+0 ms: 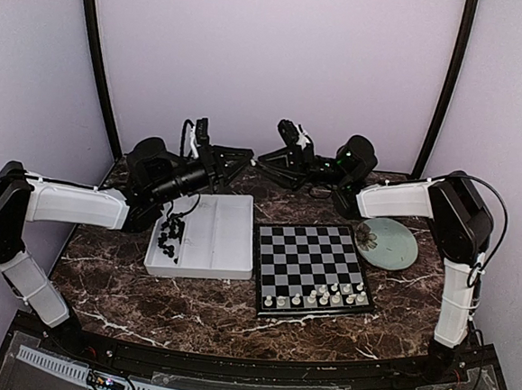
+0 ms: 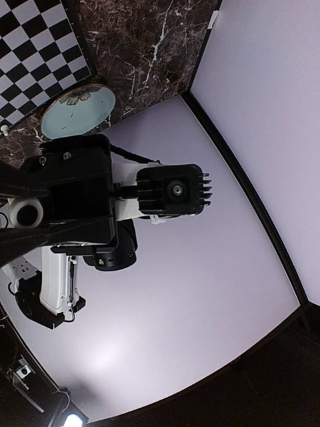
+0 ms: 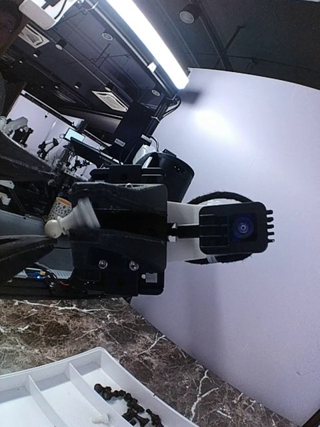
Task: Set up the chess pieces on the board
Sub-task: Pass from the left arm to the right
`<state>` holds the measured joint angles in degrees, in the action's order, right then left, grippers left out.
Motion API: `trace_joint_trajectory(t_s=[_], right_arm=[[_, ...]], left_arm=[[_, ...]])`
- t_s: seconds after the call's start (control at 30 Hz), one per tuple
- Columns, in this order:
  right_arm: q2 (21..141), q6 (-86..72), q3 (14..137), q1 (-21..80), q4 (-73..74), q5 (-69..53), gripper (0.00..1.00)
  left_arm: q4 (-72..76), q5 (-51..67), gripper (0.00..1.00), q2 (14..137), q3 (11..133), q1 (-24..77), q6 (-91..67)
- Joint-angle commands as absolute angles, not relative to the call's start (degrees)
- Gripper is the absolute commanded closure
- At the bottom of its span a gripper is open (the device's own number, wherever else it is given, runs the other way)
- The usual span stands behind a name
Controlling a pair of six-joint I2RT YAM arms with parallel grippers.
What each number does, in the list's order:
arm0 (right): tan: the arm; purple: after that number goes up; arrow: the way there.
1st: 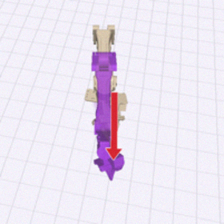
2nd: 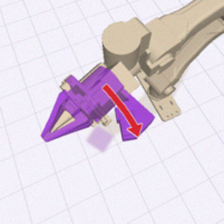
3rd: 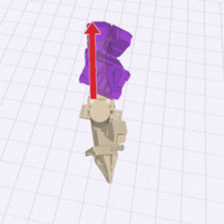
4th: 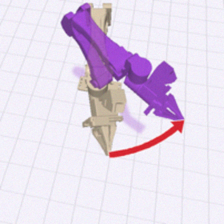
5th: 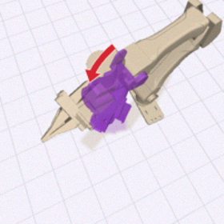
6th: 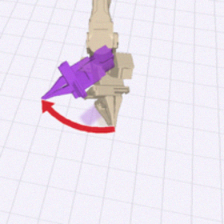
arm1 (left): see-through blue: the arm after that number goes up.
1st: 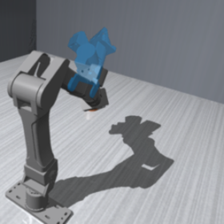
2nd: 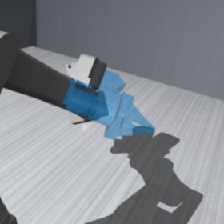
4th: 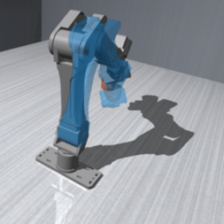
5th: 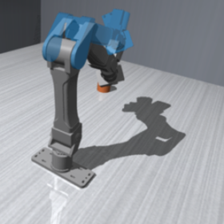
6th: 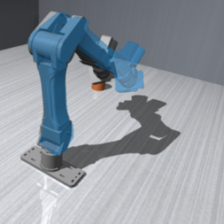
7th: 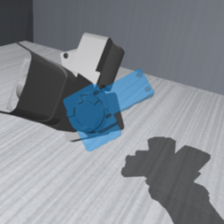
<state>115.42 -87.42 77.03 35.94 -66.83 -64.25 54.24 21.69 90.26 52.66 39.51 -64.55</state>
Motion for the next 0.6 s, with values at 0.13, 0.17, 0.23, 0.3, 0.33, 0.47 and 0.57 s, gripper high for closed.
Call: trace_joint_trajectory(t_s=[0.13, 0.17, 0.23, 0.3, 0.33, 0.47, 0.57], right_arm=[[116.02, -87.28, 77.61, 36.04, -69.43, -63.42, 0.78], [116.02, -87.28, 77.61, 36.04, -69.37, -63.4, 0.78], [116.1, -87.28, 77.52, 36.04, -69.35, -63.29, 0.78], [116.17, -87.28, 77.44, 35.95, -69.35, -63.18, 0.79], [116.14, -87.29, 77.43, 35.96, -69.3, -63.17, 0.78], [116.28, -87.12, 77.35, 35.95, -68.89, -63.02, 0.78], [116.2, -87.06, 77.17, 35.94, -68.82, -62.96, 0.79]], left_arm=[[56.64, 23.06, 0.86, 91.47, 53.35, 39.81, -65.58], [56.67, 23.28, 0.86, 91.61, 53.53, 39.81, -65.79], [57.02, 23.5, 0.86, 91.97, 53.77, 39.96, -66.01], [57.42, 23.59, 0.86, 92.4, 53.9, 40.04, -66.38], [57.88, 23.57, 0.86, 92.67, 53.93, 40.18, -66.59], [59.22, 24.22, 0.86, 93.52, 54.02, 40.4, -67.64], [59.12, 24.2, 0.86, 93.79, 54.13, 40.55, -67.78]])
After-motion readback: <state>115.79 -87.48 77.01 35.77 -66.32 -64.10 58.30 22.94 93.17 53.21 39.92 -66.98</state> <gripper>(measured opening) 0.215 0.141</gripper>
